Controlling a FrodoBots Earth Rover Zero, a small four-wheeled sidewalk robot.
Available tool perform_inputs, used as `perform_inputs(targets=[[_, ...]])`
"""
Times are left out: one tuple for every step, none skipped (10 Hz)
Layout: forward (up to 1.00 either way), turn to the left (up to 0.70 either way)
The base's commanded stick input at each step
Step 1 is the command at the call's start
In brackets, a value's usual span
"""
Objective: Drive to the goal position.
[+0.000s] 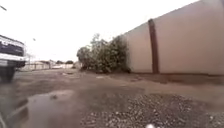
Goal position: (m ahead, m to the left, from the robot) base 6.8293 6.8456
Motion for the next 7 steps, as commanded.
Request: perform_inputs(targets=[[0.0, 0.0], [0.0, 0.0], [0.0, 0.0], [0.0, 0.0], [0.0, 0.0], [0.0, 0.0], [0.26, 0.0]])
